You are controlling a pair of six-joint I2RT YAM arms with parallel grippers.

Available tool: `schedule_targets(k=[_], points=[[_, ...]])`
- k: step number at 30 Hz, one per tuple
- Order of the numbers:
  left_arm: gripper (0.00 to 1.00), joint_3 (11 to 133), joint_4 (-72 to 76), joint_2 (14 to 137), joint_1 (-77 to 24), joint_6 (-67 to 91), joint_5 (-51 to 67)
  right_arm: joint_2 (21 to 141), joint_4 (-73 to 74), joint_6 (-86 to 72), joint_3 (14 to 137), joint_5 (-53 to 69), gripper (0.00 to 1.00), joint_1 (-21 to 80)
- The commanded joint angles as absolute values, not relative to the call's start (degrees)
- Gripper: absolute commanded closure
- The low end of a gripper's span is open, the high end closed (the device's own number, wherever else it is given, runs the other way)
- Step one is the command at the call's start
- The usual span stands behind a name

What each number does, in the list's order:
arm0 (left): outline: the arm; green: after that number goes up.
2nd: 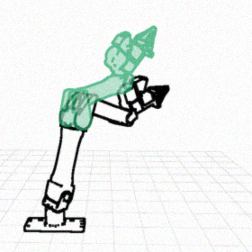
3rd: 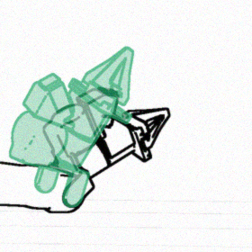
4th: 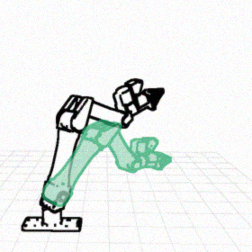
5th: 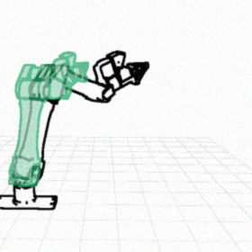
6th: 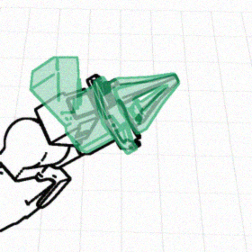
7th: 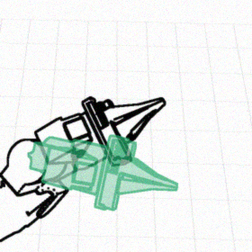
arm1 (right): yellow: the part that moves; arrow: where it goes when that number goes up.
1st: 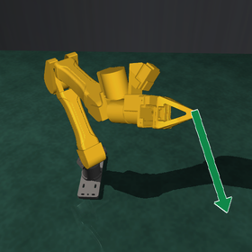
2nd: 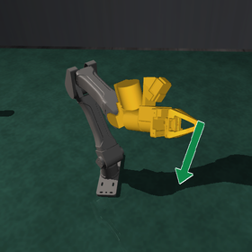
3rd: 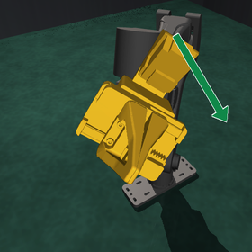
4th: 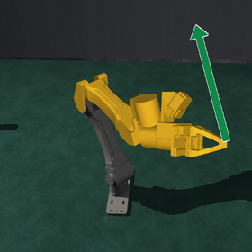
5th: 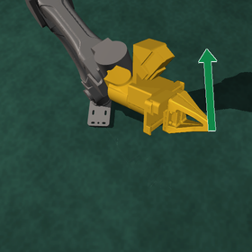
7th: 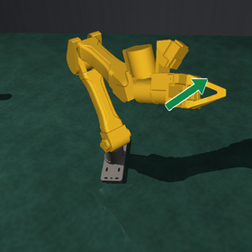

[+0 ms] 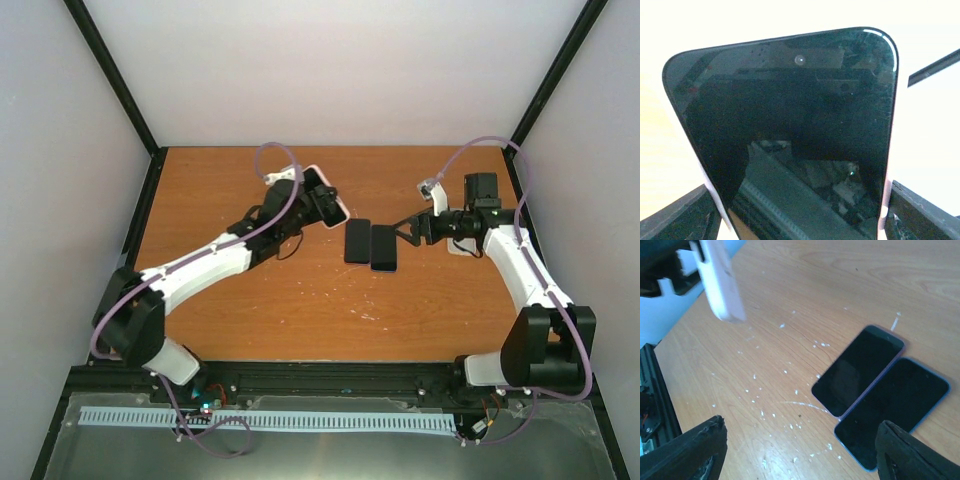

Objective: Take the phone out of the phone case
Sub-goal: Pick up the phone at the center of the board, then adjust the phone.

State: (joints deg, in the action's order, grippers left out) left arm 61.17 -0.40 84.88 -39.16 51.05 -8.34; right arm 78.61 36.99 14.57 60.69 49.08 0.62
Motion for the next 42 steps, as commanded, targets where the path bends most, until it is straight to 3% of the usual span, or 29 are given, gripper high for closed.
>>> schedule_targets(k=[1,13,19,36,40,42], points=[[0.55,70.5,6.9,89.8,-44.0,45.7,-6.9,77.7,40.6,16.1,65.9,50.3,0.21,3.5],[0.52,74.3,9.9,94.3,-47.3,45.8,-2.6,80.5,42.1,15.1,67.9,49.8,0.39,7.0],[0.52,73.9,9.8,94.5,-47.3,46.7,-1.8,82.0,41.2,13.9,68.6,50.6,0.54,8.6],[0.52,74.3,7.7,95.2,-47.2,48.1,-3.2,78.3,36.2,12.6,66.5,42.3,0.86,13.5],[0.42,74.4,6.3,95.2,-47.3,47.6,-4.5,78.9,36.2,11.7,66.3,43.2,0.90,13.5],[0.30,74.8,5.1,95.0,-47.3,46.4,-5.6,79.1,36.0,11.0,66.1,44.0,0.93,13.5]])
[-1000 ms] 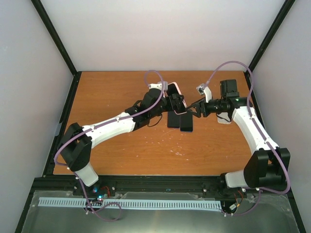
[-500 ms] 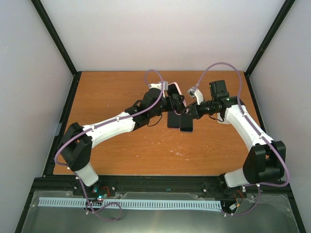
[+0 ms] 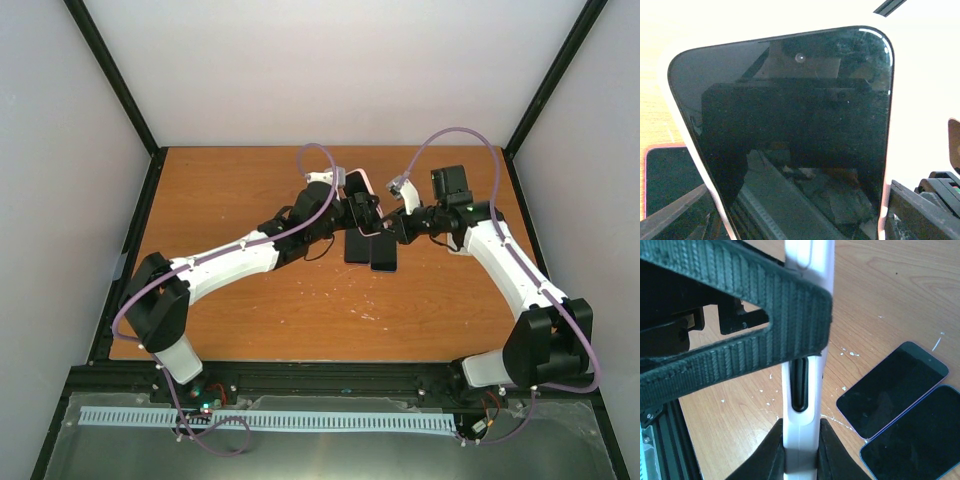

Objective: Take the phone out of the phone case
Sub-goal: Adjust the phone.

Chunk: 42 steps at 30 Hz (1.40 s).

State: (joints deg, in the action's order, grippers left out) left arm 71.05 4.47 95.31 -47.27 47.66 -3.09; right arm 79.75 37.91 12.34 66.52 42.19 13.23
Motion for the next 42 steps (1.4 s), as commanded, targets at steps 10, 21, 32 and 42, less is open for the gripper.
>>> schedule_targets(k=[10,21,32,42], points=[[0.01,74.2,0.5,89.6,-38.2,38.2,-1.8,78.3,36.1,10.2,66.3,47.0,0.97,10.4],[0.03,56.6,29.0,83.7,-32.0,31.5,26.4,75.3,40.7,16.1,64.3,59.4,0.97,3.7],[0.30,52.1,60.1,92.7,-32.0,42.2,48.2,69.8,45.7,22.1,59.9,69.6,0.97,3.7],[0.45,56.1,67.1,99.5,-34.2,47.9,51.3,69.9,46.6,22.4,58.5,72.5,0.96,3.7]])
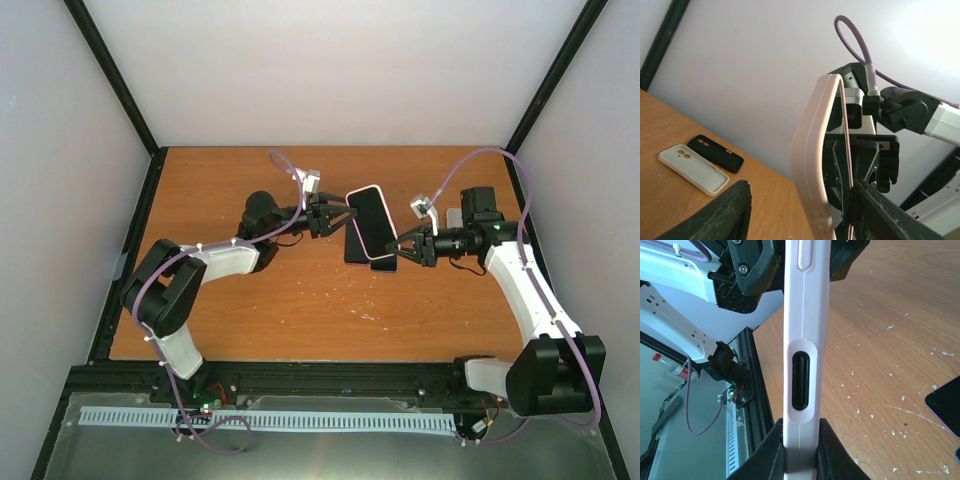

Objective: Take the phone out of the phone case
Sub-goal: Adjust the phone.

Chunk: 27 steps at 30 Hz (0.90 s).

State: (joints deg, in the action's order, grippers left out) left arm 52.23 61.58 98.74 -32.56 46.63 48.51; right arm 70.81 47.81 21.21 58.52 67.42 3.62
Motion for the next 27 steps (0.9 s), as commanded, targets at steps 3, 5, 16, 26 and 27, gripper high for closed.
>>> schedule_targets(k=[3,5,16,26,27], points=[[0.48,56.9,67.2,100.0,-35.1,47.5,51.2,70.3,46.6,22.3,58.3,72.7,0.96,3.7],[0.50,57.5,67.0,100.3,-35.4,47.2,51.4,70.5,46.9,22.5,58.2,72.9,0.96,3.6],[0.65,59.4,67.1,101.7,-36.2,47.1,52.5,70.5,46.5,22.2,57.4,73.3,0.96,3.6],[0.80,59.4,68.0,102.0,-36.3,47.4,52.9,71.0,45.7,22.0,56.8,73.3,0.95,3.6],[0.81,59.4,68.0,102.1,-36.2,47.3,53.0,71.0,45.7,22.0,56.7,73.3,0.95,3.6]])
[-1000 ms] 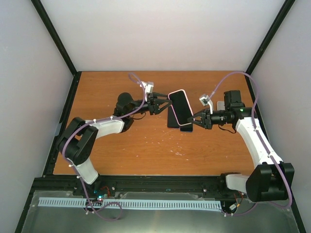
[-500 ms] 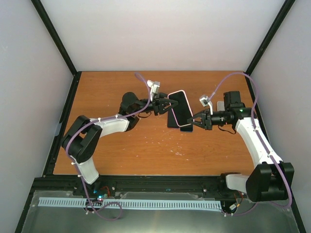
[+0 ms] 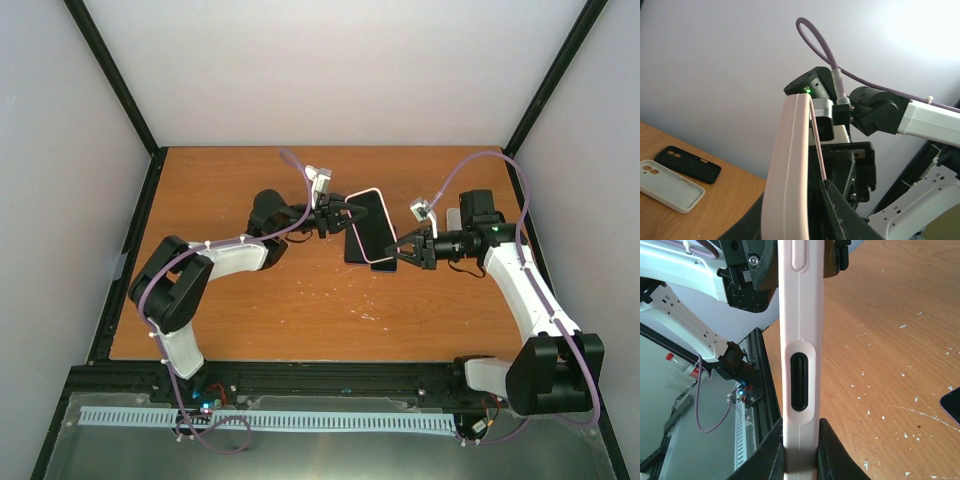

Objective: Take the phone out of the phone case
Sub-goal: Adjust the phone.

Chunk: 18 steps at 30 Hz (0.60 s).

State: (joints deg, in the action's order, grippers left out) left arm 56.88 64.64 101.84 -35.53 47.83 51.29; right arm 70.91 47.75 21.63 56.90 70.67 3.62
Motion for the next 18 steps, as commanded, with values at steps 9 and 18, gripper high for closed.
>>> schedule_targets(k=[9,18], points=[[0.96,60.2,67.0,102.1,-35.9,47.3,56.1,70.4,48.9,26.7,56.6,71.1,0.75,3.8],[0.97,63.5,56.7,100.3,-33.4,45.4,68.3,71.7,69.1,50.9,65.1,64.1,0.48,3.7]])
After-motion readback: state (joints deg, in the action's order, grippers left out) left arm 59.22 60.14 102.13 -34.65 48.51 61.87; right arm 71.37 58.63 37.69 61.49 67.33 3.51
